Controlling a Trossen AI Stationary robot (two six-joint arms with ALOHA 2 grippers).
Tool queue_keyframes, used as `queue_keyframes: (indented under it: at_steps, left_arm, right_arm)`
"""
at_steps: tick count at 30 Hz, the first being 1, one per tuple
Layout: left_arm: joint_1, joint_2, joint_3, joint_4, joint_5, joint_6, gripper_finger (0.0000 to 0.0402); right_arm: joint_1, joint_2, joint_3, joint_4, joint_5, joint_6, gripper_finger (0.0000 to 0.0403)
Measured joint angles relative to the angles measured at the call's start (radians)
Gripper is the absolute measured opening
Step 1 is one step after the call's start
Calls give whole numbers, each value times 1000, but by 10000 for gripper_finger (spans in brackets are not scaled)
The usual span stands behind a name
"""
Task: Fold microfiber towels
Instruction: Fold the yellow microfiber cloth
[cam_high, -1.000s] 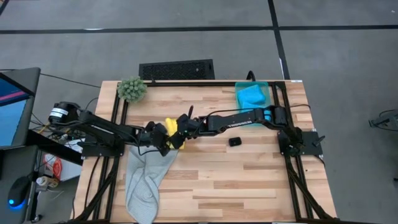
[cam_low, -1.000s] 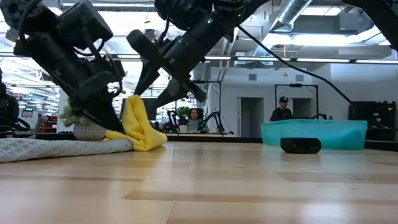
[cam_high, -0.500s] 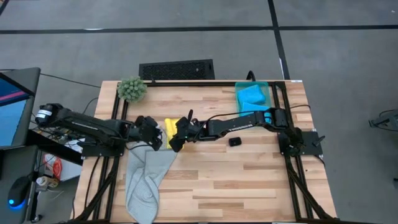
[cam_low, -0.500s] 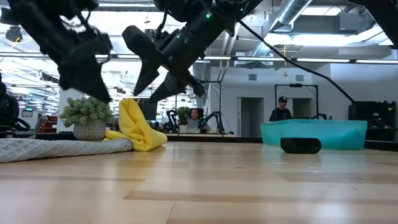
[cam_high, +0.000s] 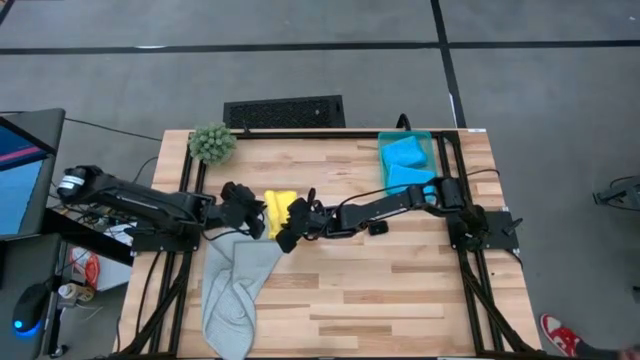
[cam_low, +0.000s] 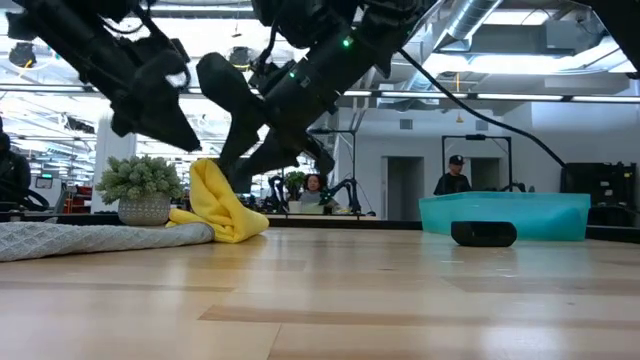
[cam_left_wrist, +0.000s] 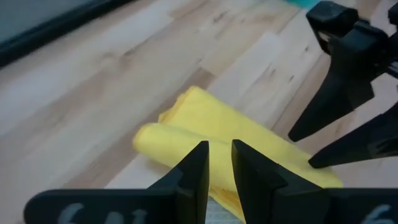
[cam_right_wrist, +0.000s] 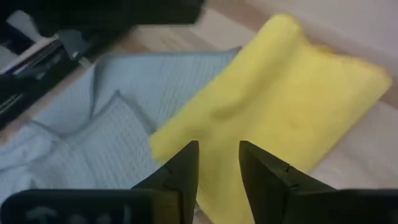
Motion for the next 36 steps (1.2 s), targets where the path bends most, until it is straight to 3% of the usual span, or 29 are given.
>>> queue_keyframes:
  at_steps: [11,17,23,28,36]
  left_arm:
    - [0,190,-1,193,96,73,61]
    - [-11,228,0,130,163,46,61]
    - [-23,238,-1,55,138,34,61]
    - [-23,274,-11,54,56,26,61]
    - [-21,367,-53,131,39,19,61]
  right_arm:
    - [-4,38,-22,52,-98,-8,122]
    - [-2,33,-22,68,-39,-46,122]
    - [-18,-6,-19,-24,-15,-26,124]
    - [-42,-19,-18,-110,-45,12,164]
    - [-68,-16,-20,-140,-44,111,259]
